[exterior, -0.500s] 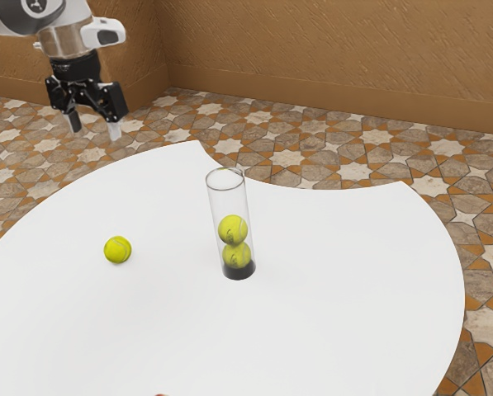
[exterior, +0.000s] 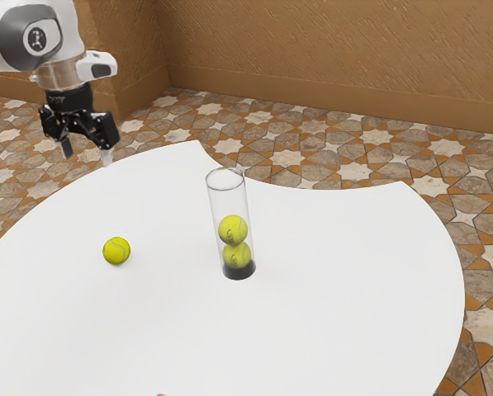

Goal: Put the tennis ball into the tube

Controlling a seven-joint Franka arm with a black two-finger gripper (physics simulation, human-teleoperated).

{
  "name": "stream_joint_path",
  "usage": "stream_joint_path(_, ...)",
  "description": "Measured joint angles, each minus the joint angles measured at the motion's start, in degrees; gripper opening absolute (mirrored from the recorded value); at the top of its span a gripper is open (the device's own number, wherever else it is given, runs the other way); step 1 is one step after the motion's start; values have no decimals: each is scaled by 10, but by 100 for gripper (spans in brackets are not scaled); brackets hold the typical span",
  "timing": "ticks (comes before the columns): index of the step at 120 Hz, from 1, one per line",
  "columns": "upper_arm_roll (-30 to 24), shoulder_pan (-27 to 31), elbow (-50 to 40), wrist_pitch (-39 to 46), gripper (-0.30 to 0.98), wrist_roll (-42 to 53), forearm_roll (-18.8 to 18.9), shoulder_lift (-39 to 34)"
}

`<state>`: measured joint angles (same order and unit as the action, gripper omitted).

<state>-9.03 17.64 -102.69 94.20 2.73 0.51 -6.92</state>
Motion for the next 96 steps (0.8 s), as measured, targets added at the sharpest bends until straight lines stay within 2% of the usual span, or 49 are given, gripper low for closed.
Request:
stream_joint_path(12,0,26,-49,36,69,0,0,9)
stream_joint_path(28,0,50,-75,87,69,2,4,69)
stream_joint_path(54,3,49,-58,175,69,12,9,193)
stream_joint_path(76,5,64,-55,252,69,29,35,238)
stream_joint_path(96,5,70,-56,299,69,46,44,272)
